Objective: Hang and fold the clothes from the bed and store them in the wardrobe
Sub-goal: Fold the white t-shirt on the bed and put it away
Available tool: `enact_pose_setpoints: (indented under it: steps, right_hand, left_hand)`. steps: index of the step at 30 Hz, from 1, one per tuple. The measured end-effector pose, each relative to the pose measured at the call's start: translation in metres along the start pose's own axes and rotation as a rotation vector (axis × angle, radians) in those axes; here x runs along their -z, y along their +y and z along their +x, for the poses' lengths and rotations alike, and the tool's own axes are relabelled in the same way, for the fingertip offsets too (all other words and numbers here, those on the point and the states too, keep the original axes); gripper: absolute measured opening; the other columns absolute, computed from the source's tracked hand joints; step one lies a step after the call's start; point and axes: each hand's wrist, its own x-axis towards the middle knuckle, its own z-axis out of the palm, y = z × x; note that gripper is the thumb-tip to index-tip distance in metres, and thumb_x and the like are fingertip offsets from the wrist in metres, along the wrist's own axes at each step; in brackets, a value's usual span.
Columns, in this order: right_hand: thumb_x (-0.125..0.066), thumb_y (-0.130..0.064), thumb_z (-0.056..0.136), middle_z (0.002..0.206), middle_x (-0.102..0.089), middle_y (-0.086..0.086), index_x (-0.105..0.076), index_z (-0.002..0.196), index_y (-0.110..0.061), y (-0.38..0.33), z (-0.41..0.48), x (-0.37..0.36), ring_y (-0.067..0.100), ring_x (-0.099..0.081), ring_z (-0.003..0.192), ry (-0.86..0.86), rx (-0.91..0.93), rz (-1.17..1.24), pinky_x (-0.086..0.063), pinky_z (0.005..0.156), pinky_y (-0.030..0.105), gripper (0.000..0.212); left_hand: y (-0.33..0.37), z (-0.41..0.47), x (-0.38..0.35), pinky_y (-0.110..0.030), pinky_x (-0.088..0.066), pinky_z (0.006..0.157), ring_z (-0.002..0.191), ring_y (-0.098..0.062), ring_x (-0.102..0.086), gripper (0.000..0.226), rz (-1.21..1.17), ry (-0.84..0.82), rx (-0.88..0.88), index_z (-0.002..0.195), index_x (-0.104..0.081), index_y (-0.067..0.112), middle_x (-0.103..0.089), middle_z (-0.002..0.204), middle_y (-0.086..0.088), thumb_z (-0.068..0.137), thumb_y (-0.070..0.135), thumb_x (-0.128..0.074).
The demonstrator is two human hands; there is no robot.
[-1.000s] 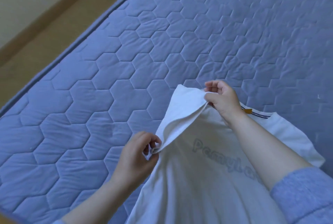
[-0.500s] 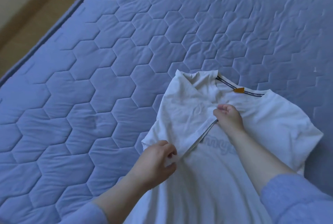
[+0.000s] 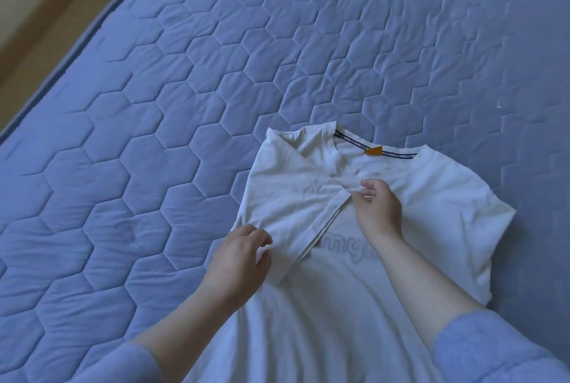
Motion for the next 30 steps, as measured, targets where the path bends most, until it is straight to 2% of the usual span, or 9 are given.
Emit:
enact_pose_setpoints:
  steps: [2,5,9,13,18,22,26,28,30]
  right_hand:
    - [-0.056,-0.011,0.091,0.1,-0.063,0.001,-0.063,0.115,-0.01,0.01,-0.003,0.025,0.017,-0.058,0.088,0.054,0.009,0.001,-0.041,0.079,0.025,0.025]
    - [-0.053,-0.009,0.092,0.094,-0.064,0.001,-0.067,0.108,-0.012,0.033,-0.002,0.068,0.016,-0.056,0.084,0.145,-0.011,0.007,-0.038,0.075,0.023,0.021]
    - [-0.052,-0.006,0.091,0.099,-0.068,0.005,-0.068,0.105,-0.011,0.071,0.005,0.124,0.023,-0.061,0.092,0.287,-0.069,0.054,-0.047,0.081,0.031,0.022]
    - [-0.055,-0.006,0.089,0.105,-0.07,0.012,-0.068,0.109,-0.007,0.122,0.018,0.165,0.029,-0.062,0.097,0.417,-0.129,-0.004,-0.04,0.08,0.028,0.024]
    - [-0.059,-0.012,0.093,0.127,-0.063,0.011,-0.059,0.126,-0.006,0.173,0.046,0.186,0.026,-0.059,0.114,0.26,-0.183,0.124,-0.044,0.101,0.036,0.034]
    - [-0.061,-0.015,0.094,0.137,-0.053,0.002,-0.048,0.14,-0.013,0.181,0.074,0.191,0.016,-0.05,0.127,0.087,-0.122,0.322,-0.039,0.107,0.029,0.048]
    - [-0.067,-0.011,0.088,0.11,-0.065,0.001,-0.059,0.115,-0.02,0.178,0.096,0.194,0.016,-0.06,0.102,-0.081,-0.033,0.351,-0.048,0.078,0.017,0.03]
    - [-0.067,-0.01,0.086,0.085,-0.063,0.0,-0.059,0.092,-0.02,0.181,0.101,0.196,0.015,-0.057,0.08,-0.103,0.019,0.294,-0.045,0.07,0.029,0.014]
    - [-0.068,-0.012,0.085,0.067,-0.054,-0.008,-0.055,0.076,-0.02,0.186,0.1,0.2,0.008,-0.048,0.064,-0.11,0.078,0.239,-0.04,0.065,0.032,0.017]
  left_hand:
    - [0.021,0.01,0.0,-0.007,-0.032,0.069,0.09,-0.01,-0.058,0.016,-0.022,-0.006,-0.054,0.1,-0.07,0.018,-0.062,0.097,0.008,0.088,0.015,-0.059]
    - [0.054,0.03,-0.005,-0.014,-0.035,0.069,0.087,-0.011,-0.059,0.014,-0.021,-0.027,-0.112,0.097,-0.07,0.019,-0.062,0.094,0.008,0.087,0.015,-0.06]
    - [0.101,0.059,-0.028,-0.017,-0.044,0.073,0.085,-0.012,-0.06,0.015,-0.03,-0.077,-0.216,0.097,-0.07,0.018,-0.06,0.091,0.009,0.087,0.013,-0.059]
    - [0.147,0.083,-0.062,-0.024,-0.047,0.076,0.089,-0.011,-0.059,0.016,-0.021,-0.14,-0.302,0.102,-0.068,0.018,-0.057,0.094,0.009,0.089,0.015,-0.058]
    - [0.203,0.12,-0.103,-0.035,-0.051,0.084,0.103,-0.015,-0.06,0.027,0.036,-0.156,-0.367,0.118,-0.061,0.019,-0.058,0.118,0.005,0.091,0.023,-0.058]
    - [0.241,0.153,-0.122,-0.023,-0.039,0.093,0.117,-0.02,-0.053,0.047,0.088,-0.161,-0.459,0.137,-0.049,0.012,-0.048,0.138,-0.002,0.093,0.025,-0.06]
    - [0.279,0.18,-0.142,-0.031,-0.025,0.113,0.138,-0.023,-0.034,0.057,0.236,-0.212,-0.613,0.146,-0.038,0.013,-0.038,0.151,-0.003,0.095,0.03,-0.057]
    - [0.294,0.189,-0.153,-0.034,-0.022,0.115,0.14,-0.023,-0.03,0.056,0.297,-0.24,-0.654,0.147,-0.037,0.015,-0.04,0.15,-0.002,0.096,0.03,-0.055]
    - [0.305,0.197,-0.162,-0.037,-0.025,0.111,0.132,-0.025,-0.04,0.047,0.392,-0.282,-0.659,0.141,-0.044,0.018,-0.049,0.14,-0.002,0.096,0.029,-0.053]
